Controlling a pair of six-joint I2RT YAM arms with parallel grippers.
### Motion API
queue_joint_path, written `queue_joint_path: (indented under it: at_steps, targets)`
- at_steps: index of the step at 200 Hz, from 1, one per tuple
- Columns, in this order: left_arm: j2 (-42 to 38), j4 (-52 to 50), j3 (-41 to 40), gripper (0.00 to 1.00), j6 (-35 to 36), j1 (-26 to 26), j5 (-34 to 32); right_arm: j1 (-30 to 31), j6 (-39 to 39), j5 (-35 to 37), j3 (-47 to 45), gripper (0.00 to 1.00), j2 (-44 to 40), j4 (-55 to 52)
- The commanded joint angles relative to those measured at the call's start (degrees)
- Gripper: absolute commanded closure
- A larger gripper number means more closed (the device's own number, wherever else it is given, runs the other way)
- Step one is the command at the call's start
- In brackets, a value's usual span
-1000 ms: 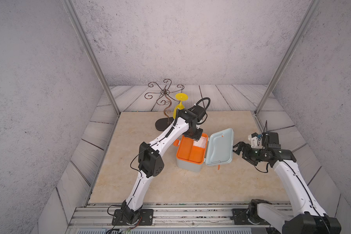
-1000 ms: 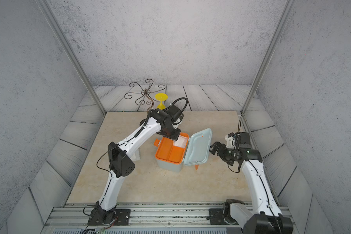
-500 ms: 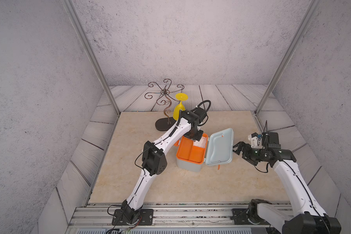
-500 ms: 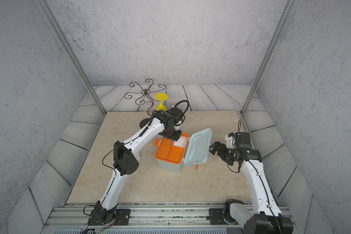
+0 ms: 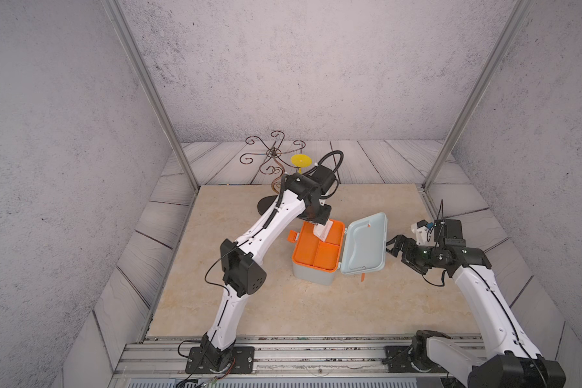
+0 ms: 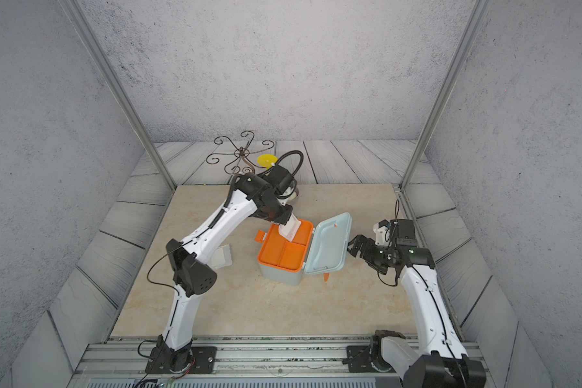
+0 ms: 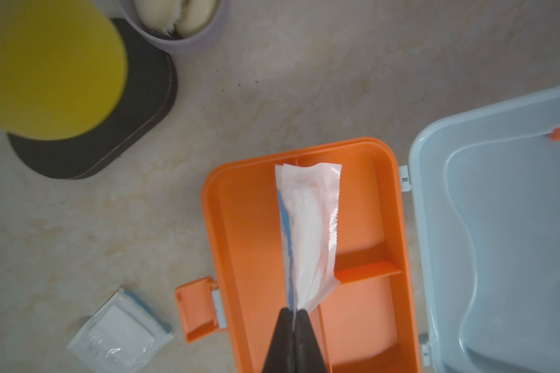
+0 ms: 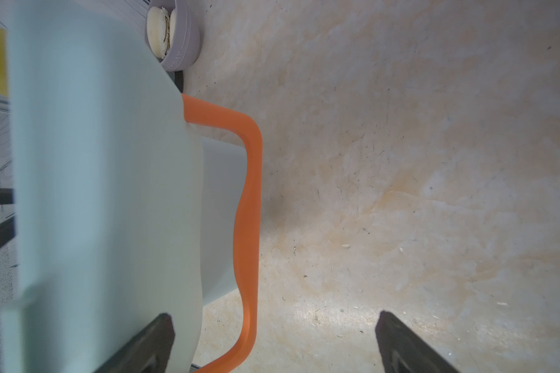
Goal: Open first aid kits and take out gauze
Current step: Pick up the gauze from the first aid kit, then place the gauze at the center of the board.
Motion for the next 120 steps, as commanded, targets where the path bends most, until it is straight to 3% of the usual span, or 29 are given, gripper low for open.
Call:
queue_joint_path:
  at_steps: [1, 26, 56, 92, 120]
  targets:
    - [-11.6, 2.67, -10.33, 1.0, -1.62, 6.22, -2.15, -0.19, -0.73, -0.06, 0.03, 0.01, -0.77, -0.27]
    - [-24.41, 11.95, -28.89, 1.0, -2.11, 15.36, -0.48, -0.28, -0.68, -0.58, -0.32, 0.01, -0.68, -0.01]
    - [-29.93, 13.56, -41.36, 1.0, -1.19, 24.69, 2.28, -0.26, -0.82, -0.8, -0.24, 0.01, -0.33, 0.16]
    - [-30.7, 19.54, -53.78, 1.0, -4.41, 30.31, 6.26, -0.29, -0.82, -1.1, -0.32, 0.01, 0.29, 0.6]
    - [-27.51, 24.53, -58.52, 1.0, -6.97, 31.99, 8.55, -0.34, -0.99, -1.29, -0.07, 0.01, 0.66, 0.43]
